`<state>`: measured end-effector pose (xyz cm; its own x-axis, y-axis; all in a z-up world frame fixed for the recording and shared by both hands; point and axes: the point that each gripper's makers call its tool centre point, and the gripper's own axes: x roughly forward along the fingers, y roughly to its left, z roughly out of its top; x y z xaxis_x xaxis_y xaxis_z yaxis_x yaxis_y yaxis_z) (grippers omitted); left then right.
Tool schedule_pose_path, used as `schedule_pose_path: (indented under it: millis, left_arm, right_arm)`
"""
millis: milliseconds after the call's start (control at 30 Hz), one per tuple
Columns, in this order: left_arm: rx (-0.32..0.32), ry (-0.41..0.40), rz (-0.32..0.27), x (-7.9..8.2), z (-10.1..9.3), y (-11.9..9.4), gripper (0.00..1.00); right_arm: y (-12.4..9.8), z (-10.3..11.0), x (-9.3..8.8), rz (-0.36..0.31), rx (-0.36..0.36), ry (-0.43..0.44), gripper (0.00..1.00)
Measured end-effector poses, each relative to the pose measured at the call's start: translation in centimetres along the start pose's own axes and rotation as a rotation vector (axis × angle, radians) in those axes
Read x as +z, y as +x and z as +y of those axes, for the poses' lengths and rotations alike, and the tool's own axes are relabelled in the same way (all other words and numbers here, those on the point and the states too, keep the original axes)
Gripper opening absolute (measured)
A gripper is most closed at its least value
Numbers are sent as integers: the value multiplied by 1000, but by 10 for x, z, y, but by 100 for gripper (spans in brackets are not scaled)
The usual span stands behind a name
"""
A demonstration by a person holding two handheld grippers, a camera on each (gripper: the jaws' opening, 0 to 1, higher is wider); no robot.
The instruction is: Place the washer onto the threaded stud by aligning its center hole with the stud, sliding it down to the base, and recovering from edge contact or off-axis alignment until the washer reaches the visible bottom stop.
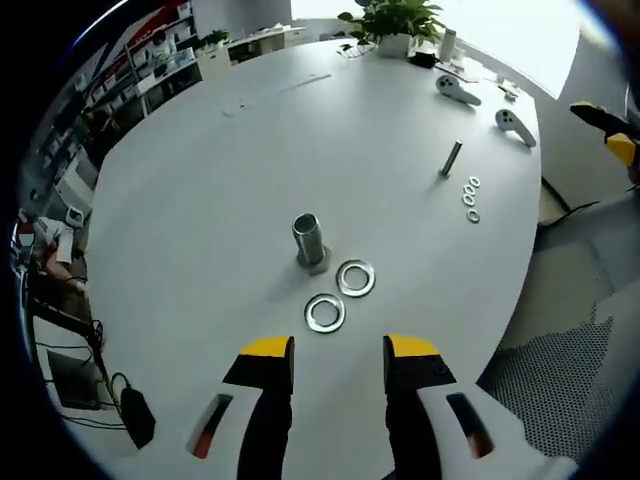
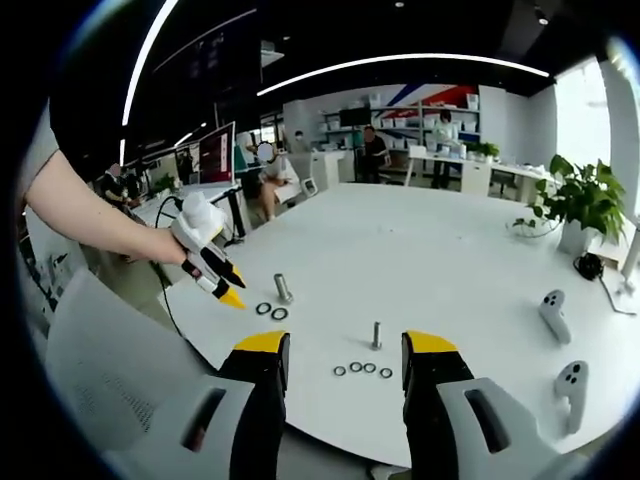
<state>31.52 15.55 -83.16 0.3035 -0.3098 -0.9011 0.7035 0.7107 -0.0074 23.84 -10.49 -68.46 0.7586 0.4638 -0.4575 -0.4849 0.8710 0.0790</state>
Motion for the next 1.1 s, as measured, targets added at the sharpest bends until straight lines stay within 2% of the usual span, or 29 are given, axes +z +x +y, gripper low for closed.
schedule_pose_path:
  millis: [433, 533, 833, 1100]
  left_arm:
    - [0, 25, 46, -2, 9, 14, 34]
    - [-8, -22, 39, -1, 8, 17, 34]
    - [-11, -4, 51, 0, 5, 21, 35]
    - [4, 7, 49, 5, 14, 24, 37]
  right_arm:
    - [2, 6, -3, 23, 35, -9, 48]
    - [3, 8, -6, 35, 44, -18, 48]
    - [4, 11, -9, 53, 59, -13, 48]
    - [5, 13, -11, 63, 68, -25, 48]
